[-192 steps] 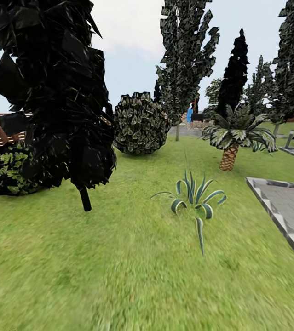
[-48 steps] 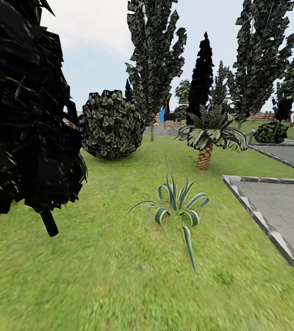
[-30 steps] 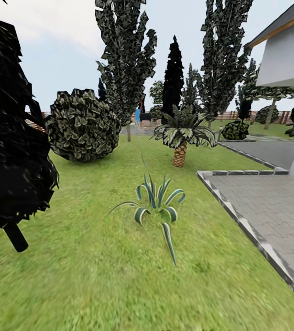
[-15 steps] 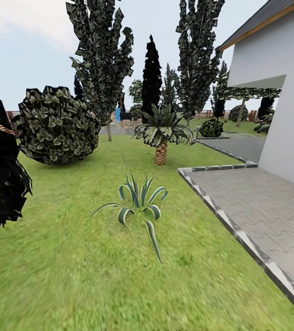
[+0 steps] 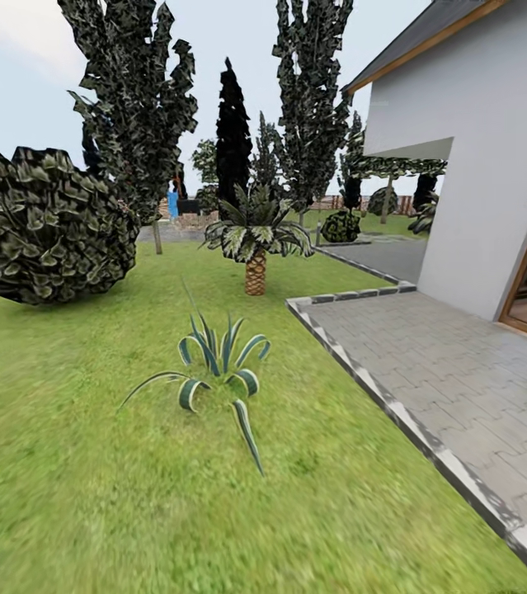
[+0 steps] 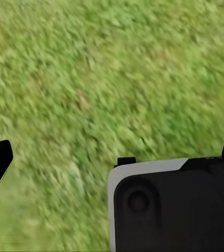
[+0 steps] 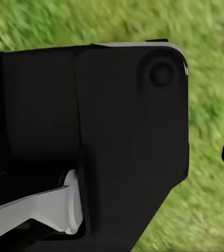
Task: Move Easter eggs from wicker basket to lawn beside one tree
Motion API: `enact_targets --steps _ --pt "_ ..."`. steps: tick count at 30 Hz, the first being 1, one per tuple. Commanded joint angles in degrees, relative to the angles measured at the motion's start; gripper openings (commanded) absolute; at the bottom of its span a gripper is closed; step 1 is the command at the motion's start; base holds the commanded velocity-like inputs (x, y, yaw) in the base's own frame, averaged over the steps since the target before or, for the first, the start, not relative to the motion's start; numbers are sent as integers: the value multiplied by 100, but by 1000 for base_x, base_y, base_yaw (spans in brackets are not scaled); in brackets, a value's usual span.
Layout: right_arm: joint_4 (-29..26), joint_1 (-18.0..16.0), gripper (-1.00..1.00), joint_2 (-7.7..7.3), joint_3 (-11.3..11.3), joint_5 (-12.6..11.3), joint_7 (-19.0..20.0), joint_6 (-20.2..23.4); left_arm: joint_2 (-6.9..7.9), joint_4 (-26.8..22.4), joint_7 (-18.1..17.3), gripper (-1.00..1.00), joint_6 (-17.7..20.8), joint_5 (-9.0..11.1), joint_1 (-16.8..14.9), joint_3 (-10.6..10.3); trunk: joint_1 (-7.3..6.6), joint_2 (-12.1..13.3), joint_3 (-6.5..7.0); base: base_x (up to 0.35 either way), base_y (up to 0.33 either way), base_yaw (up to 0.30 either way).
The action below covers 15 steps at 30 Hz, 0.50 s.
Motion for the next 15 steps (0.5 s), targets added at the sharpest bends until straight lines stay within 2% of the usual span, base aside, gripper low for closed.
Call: enact_targets --steps 1,6,15 --pt "-1 2 100 2 -39 -4 7 -17 2 4 4 100 -18 -2 -1 -26 4 -2 -4 266 0 -279" --pt "-1 3 100 2 -39 -5 7 -19 2 4 4 100 -18 -13 -1 -27 4 -2 -16 159 0 -279" --pt "-1 2 100 2 -39 -6 12 -19 2 4 4 100 -18 -19 -1 -28 4 -2 -39 25 0 -279"
